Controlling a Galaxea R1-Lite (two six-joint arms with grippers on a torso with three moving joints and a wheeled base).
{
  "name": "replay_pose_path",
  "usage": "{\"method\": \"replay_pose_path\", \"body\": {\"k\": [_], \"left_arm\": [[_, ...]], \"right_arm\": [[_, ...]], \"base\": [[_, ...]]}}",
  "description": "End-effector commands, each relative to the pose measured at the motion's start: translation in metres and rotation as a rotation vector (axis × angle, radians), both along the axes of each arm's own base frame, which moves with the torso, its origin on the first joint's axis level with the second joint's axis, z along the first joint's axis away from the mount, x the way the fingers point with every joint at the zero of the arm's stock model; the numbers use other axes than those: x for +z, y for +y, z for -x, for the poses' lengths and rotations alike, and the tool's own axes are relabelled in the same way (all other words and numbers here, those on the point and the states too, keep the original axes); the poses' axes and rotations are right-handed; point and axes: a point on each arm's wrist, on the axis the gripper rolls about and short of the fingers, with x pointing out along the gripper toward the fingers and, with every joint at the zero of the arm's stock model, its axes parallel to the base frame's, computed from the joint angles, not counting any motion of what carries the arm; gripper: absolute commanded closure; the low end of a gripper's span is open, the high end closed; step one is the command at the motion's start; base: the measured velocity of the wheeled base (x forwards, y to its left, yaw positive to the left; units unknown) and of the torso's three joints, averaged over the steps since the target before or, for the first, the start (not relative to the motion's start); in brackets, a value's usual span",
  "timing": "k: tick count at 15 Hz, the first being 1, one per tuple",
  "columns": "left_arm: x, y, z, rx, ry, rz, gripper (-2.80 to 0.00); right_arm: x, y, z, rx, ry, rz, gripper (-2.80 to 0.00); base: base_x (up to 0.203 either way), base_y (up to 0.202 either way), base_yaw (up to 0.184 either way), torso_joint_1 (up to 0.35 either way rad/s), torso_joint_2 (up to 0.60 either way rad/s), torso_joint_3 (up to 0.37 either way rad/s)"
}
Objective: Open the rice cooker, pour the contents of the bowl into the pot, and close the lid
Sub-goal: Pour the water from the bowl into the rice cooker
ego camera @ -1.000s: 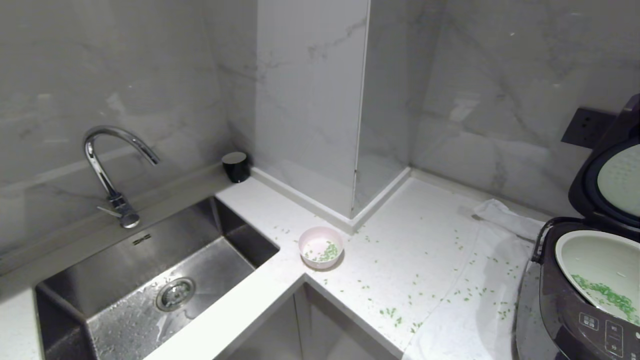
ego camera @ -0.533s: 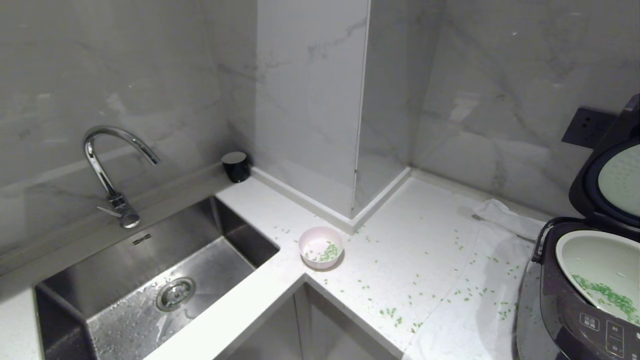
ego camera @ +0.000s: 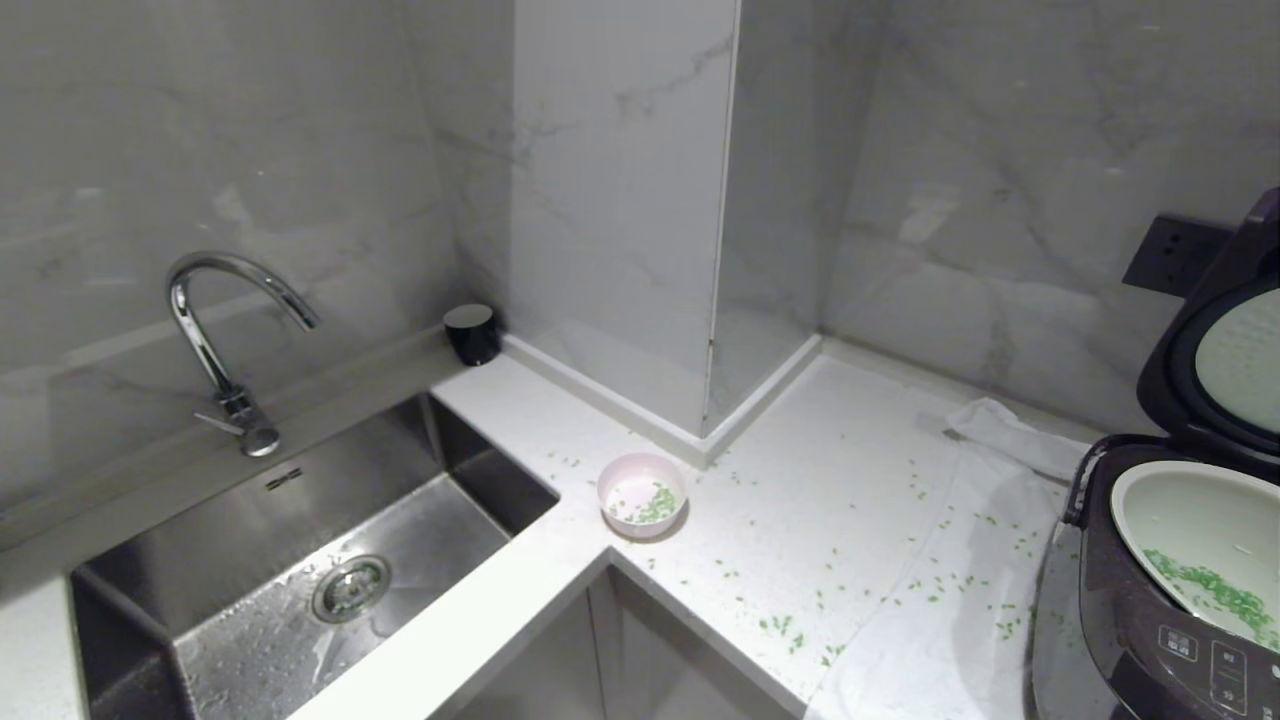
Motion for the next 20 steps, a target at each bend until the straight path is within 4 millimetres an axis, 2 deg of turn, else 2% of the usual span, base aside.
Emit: {"method": "replay_pose_path", "body": {"k": [1,3,4,6,13,16,20], "left_arm": [[-0.026,0.0,0.006,-0.018,0.01,-0.003,0.0],[-0.05,0.0,0.006,-0.04,0.088,0.004,0.0],[-0.055,0.0,0.005,-0.055,0.103,0.055,0.0],[-0.057,-0.001,0.006,-0.104,0.148,0.108,0.0],[-0.058,-0.003,0.006,-0.161,0.172,0.113,0.0],[-0.067,-0.005,0.002,-0.245,0.19,0.108,0.0],[-0.067,-0.005,0.002,-0.249,0.185,0.114,0.0]], "right_arm": [[0.0,0.0,0.0,0.0,0.001,0.001,0.0],[0.0,0.0,0.0,0.0,0.001,0.001,0.0],[0.0,0.0,0.0,0.0,0.001,0.001,0.0],[0.0,0.0,0.0,0.0,-0.001,0.001,0.0],[0.0,0.0,0.0,0.001,0.001,0.01,0.0],[0.0,0.0,0.0,0.001,0.001,0.01,0.0],[0.0,0.0,0.0,0.001,0.001,0.01,0.0]], "base": [[0.0,0.0,0.0,0.0,0.0,0.0],[0.0,0.0,0.0,0.0,0.0,0.0],[0.0,0.0,0.0,0.0,0.0,0.0],[0.0,0.0,0.0,0.0,0.0,0.0],[0.0,0.0,0.0,0.0,0.0,0.0],[0.0,0.0,0.0,0.0,0.0,0.0],[-0.128,0.0,-0.001,0.002,0.0,0.003]]}}
